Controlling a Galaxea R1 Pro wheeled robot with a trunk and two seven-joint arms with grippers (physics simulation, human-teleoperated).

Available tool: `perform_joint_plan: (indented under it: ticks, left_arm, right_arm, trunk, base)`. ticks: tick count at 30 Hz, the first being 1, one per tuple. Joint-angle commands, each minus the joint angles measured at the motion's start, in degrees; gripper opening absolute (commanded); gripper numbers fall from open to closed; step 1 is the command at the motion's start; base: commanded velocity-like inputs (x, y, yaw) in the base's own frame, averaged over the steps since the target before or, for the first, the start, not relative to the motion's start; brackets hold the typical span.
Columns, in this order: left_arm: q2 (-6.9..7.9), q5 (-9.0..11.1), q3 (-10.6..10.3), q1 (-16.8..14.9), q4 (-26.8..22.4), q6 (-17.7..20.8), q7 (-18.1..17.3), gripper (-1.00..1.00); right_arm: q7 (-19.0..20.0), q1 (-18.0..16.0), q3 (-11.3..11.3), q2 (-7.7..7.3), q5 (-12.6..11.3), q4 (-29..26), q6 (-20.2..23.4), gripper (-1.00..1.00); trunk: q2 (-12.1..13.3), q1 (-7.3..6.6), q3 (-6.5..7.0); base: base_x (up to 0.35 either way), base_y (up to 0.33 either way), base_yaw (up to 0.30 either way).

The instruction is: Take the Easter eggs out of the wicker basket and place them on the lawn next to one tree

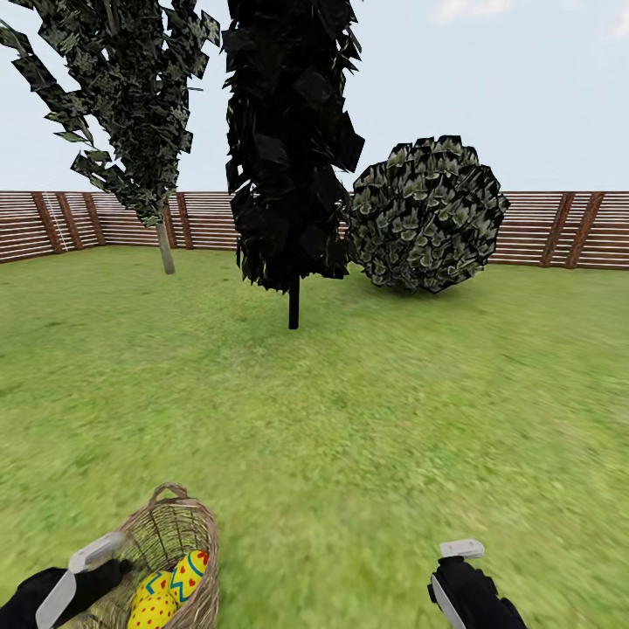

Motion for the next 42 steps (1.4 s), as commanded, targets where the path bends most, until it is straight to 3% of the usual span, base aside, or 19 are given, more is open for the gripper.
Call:
perform_joint_plan:
  ticks: [1,12,17,19,20,22,26,29,39,42]
  left_arm:
    - [0.31,0.1,0.4,0.0,-0.1,0.4,-0.2,1.00]
    - [0.02,0.2,0.4,0.0,0.0,0.4,-0.4,1.00]
    - [0.03,0.7,0.7,0.0,0.5,0.8,-3.8,1.00]
    - [0.15,3.8,2.7,0.0,1.9,1.0,-5.4,1.00]
    - [0.32,7.1,5.0,0.0,3.3,0.9,-5.8,1.00]
    - [0.59,10.9,7.5,0.0,4.9,0.7,-5.9,1.00]
    - [1.21,14.1,10.3,0.0,7.1,0.4,-6.0,1.00]
    - [1.25,15.0,12.8,0.1,7.8,0.3,-6.2,1.00]
    - [2.71,15.3,13.8,0.1,7.9,0.3,-6.4,1.00]
    - [3.84,17.6,16.5,0.1,8.0,0.3,-6.6,1.00]
  right_arm:
    - [0.0,0.0,0.1,-0.01,0.4,-0.1,0.5,1.00]
    - [0.0,0.0,0.1,-0.01,0.4,-0.1,0.5,1.00]
    - [0.0,0.0,0.1,-0.01,0.4,-0.1,0.5,1.00]
    - [0.0,0.0,0.1,-0.01,0.4,0.0,0.5,1.00]
    - [0.0,0.0,0.1,-0.01,0.4,0.0,0.5,1.00]
    - [0.0,0.0,0.2,-0.01,0.4,0.0,0.5,1.00]
    - [0.0,0.0,0.1,-0.01,0.4,0.0,0.5,1.00]
    - [0.0,0.0,0.2,-0.01,0.4,0.0,0.5,1.00]
    - [0.2,0.0,0.2,-0.01,0.4,0.1,0.5,1.00]
    - [0.3,0.0,0.2,0.05,0.4,0.1,0.5,1.00]
  trunk:
    - [0.0,0.00,-0.06]
    - [0.0,0.00,-0.06]
    - [0.0,0.00,-0.06]
    - [0.0,0.00,-0.06]
    - [0.0,0.00,-0.06]
    - [0.0,0.00,-0.06]
    - [0.0,0.00,-0.06]
    - [0.0,0.00,-0.06]
    - [0.0,0.00,-0.06]
    - [0.0,0.00,-0.06]
  base:
    - [0.000,0.000,0.000]
    - [0.000,0.000,0.000]
    - [0.000,0.000,0.000]
    - [0.000,0.000,0.000]
    - [0.000,0.000,0.000]
    - [0.000,0.000,0.000]
    - [0.000,0.000,0.000]
    - [0.000,0.000,0.000]
    - [0.000,0.000,0.000]
    - [0.000,0.000,0.000]
